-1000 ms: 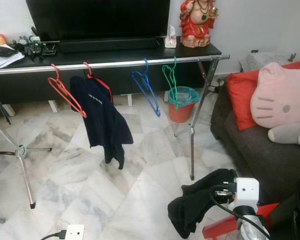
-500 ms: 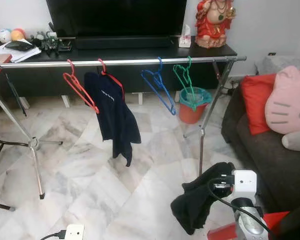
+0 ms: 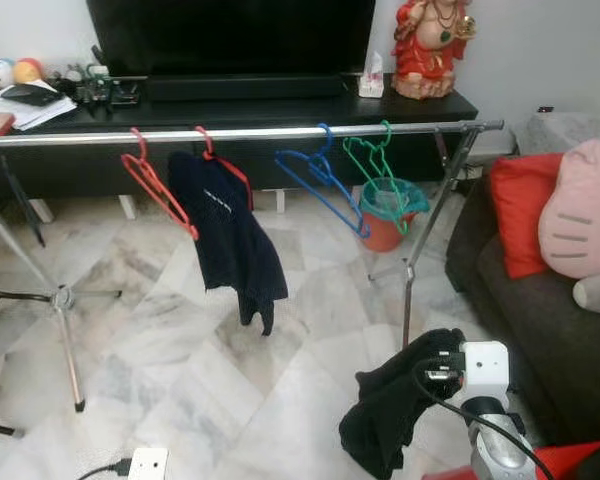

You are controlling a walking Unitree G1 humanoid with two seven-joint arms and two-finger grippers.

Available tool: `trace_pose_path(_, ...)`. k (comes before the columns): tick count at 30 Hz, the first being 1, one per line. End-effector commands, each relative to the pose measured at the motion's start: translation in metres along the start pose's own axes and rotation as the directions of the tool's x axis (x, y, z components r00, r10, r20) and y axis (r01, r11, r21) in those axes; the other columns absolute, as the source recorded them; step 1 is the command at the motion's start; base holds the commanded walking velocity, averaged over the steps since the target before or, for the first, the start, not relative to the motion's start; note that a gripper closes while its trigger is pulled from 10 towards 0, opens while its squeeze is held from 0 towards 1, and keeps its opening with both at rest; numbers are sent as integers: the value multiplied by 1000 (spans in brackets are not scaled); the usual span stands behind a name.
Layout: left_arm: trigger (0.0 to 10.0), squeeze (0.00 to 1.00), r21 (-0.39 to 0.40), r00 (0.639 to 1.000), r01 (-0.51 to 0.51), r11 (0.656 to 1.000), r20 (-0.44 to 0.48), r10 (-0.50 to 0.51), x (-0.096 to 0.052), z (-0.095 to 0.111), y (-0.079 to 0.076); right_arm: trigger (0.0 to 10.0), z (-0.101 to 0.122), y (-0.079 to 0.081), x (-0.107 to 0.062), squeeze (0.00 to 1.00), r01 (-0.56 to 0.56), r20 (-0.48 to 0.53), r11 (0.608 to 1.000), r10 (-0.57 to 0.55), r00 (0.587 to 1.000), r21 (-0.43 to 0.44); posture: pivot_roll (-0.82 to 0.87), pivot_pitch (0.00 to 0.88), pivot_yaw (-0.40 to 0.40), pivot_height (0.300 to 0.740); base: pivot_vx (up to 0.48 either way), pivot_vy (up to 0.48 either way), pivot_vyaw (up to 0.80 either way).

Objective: Hang hanger

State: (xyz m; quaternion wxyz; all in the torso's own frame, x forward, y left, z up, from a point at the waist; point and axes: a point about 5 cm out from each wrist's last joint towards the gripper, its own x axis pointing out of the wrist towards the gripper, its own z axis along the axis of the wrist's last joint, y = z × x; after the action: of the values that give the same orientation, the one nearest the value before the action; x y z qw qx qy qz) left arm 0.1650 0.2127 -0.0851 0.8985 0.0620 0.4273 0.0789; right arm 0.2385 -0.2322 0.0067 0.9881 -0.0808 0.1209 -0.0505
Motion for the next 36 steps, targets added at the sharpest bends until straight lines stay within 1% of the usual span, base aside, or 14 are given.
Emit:
trace_pose_path(1,10000,0,2,999,-20,1000,-42,20,-4,-13,7,10000,11,6,7,0,-18,41,1000,18,999,4,-86,0,-35,740,319,0,0)
trace_pose_path(4,10000,0,1,999,-20,1000,-42,20,-4,-13,7,10000,8,5,7,0,-18,20,1000,18,1000,19,-84,0,-36,740,320,0,0)
trace_pose_path(9,10000,0,2,999,-18,1000,-42,18,-4,-13,6,10000,3,4,8,0,-36,-12,999,37,999,9,-84,0,-38,740,319,0,0)
trace_pose_path(14,10000,0,2,999,-18,1000,-42,18,-4,-13,6,10000,-10,3,8,0,-53,-96,998,51,994,-16,-80,0,-43,740,318,0,0)
trace_pose_path(17,10000,0,1,999,-18,1000,-42,18,-4,-14,6,10000,-15,2,7,0,-56,-127,998,51,991,-37,-76,0,-47,740,317,0,0)
trace_pose_path(18,10000,0,0,999,-20,1000,-41,20,-4,-14,6,10000,-19,1,6,0,-51,-153,998,44,987,-40,-75,0,-47,740,319,0,0)
trace_pose_path(21,10000,0,-2,999,-23,1000,-40,23,-4,-14,7,10000,-26,0,3,0,-40,-188,999,33,982,-37,-74,0,-48,740,320,0,0)
trace_pose_path(26,10000,0,-2,999,-24,1000,-40,24,-4,-14,7,10000,-32,0,1,0,-40,-216,998,30,976,-41,-71,0,-49,740,317,0,0)
trace_pose_path(36,10000,0,2,999,-22,1000,-38,23,-4,-13,7,10000,-42,5,-1,0,-37,-276,999,32,961,-13,-67,0,-49,740,317,0,0)
